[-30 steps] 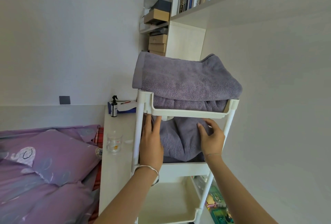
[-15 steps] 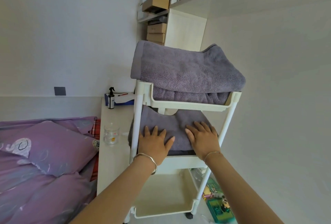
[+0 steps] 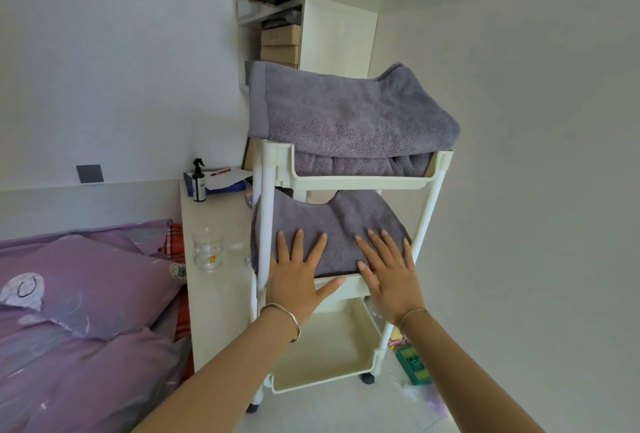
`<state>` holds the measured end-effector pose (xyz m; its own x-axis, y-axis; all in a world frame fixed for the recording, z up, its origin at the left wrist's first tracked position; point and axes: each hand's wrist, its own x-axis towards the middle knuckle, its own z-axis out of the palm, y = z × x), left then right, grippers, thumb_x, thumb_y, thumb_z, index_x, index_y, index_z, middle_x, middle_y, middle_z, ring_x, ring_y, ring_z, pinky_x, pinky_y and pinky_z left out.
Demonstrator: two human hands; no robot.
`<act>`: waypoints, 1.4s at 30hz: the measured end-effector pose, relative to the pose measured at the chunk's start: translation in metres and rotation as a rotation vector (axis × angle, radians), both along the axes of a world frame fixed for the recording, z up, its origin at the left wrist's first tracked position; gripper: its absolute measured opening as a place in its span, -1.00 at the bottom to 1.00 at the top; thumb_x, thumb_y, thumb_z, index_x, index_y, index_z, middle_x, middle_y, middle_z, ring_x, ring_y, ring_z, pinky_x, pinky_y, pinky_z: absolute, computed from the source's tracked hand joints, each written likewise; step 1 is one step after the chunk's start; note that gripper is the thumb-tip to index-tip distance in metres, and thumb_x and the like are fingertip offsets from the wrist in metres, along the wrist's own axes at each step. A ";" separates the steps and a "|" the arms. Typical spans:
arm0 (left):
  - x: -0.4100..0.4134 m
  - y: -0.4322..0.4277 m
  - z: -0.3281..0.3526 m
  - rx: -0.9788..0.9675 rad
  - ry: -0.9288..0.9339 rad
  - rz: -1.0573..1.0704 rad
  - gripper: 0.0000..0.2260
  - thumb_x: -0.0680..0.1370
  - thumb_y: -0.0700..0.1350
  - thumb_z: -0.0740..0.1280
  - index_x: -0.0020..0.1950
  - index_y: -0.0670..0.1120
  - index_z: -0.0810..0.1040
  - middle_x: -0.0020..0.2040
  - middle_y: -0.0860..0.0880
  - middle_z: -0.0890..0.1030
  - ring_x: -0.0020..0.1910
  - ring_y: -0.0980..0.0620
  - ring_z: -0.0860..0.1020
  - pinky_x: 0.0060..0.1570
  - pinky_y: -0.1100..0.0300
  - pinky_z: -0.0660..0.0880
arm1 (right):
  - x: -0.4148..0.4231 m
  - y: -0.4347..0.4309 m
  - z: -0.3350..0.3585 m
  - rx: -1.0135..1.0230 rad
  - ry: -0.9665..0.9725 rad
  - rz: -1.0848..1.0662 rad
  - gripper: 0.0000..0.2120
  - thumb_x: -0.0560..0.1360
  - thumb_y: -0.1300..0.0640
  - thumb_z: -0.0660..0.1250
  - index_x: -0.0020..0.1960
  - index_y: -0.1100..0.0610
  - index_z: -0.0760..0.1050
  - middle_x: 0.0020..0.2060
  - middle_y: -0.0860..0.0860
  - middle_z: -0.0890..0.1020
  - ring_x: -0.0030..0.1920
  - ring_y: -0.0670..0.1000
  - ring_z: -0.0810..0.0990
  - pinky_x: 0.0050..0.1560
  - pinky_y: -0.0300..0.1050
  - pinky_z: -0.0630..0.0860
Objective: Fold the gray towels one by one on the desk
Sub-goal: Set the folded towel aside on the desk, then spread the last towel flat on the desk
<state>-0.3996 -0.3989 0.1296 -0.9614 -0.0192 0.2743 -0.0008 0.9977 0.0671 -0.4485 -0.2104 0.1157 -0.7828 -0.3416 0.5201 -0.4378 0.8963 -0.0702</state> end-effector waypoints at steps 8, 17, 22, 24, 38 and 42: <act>0.005 -0.003 -0.007 -0.079 0.069 -0.059 -0.29 0.42 0.41 -0.03 0.32 0.01 0.52 0.19 -0.19 0.59 0.20 -0.36 0.50 0.12 -0.26 0.44 | 0.033 0.003 0.006 -0.027 -0.153 -0.028 -0.31 0.44 -0.30 -0.39 0.51 -0.14 0.00 0.53 -0.10 0.08 0.53 -0.07 -0.13 0.44 -0.16 -0.38; 0.051 0.046 0.000 0.191 0.205 -0.586 -0.36 0.52 0.29 0.02 0.48 -0.05 0.28 0.47 -0.09 0.31 0.47 -0.15 0.22 0.44 -0.11 0.11 | 0.153 0.078 -0.035 -0.087 -0.227 -0.361 -0.09 0.34 -0.44 -0.51 0.49 -0.10 0.17 0.51 -0.09 0.14 0.51 -0.03 0.09 0.45 -0.19 -0.21; 0.086 0.096 -0.022 0.182 0.114 -0.812 -0.42 0.59 0.19 0.11 0.55 0.01 0.07 0.55 -0.02 0.11 0.53 -0.08 0.03 0.46 -0.07 -0.12 | 0.248 0.113 -0.048 -0.125 -0.264 -0.610 -0.40 0.54 -0.30 -0.20 0.50 -0.12 0.12 0.52 -0.12 0.10 0.51 -0.05 0.09 0.48 -0.19 -0.16; 0.107 0.122 -0.028 0.166 0.083 -0.906 -0.41 0.59 0.21 0.09 0.55 0.01 0.04 0.55 -0.03 0.10 0.53 -0.08 0.02 0.46 -0.08 -0.13 | 0.286 0.124 -0.050 -0.138 -0.261 -0.704 -0.54 0.62 -0.11 0.00 0.51 -0.10 0.11 0.52 -0.11 0.10 0.51 -0.04 0.08 0.49 -0.16 -0.14; 0.313 0.283 -0.091 0.029 -0.174 -1.452 -0.32 0.51 0.26 0.23 0.52 0.01 0.11 0.52 -0.02 0.17 0.51 -0.07 0.08 0.43 0.00 0.06 | 0.588 0.196 -0.097 -0.331 -0.365 -1.338 -0.52 0.58 -0.05 0.21 0.48 -0.08 0.22 0.51 -0.09 0.12 0.47 0.08 0.20 0.43 -0.05 0.14; 0.342 0.323 -0.109 0.055 -0.180 -1.499 -0.34 0.50 0.27 0.23 0.50 0.00 0.17 0.48 -0.01 0.25 0.48 -0.04 0.15 0.38 0.10 0.11 | 0.619 0.216 -0.115 -0.493 -0.350 -1.362 -0.53 0.55 -0.07 0.25 0.44 -0.03 0.31 0.51 -0.08 0.16 0.44 0.07 0.27 0.40 -0.03 0.25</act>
<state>-0.0577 -0.0761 0.0209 -0.1201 0.9753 0.1854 0.9737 0.0794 0.2134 0.1701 0.0061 0.0011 -0.4547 0.8865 0.0857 0.7980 0.4483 -0.4027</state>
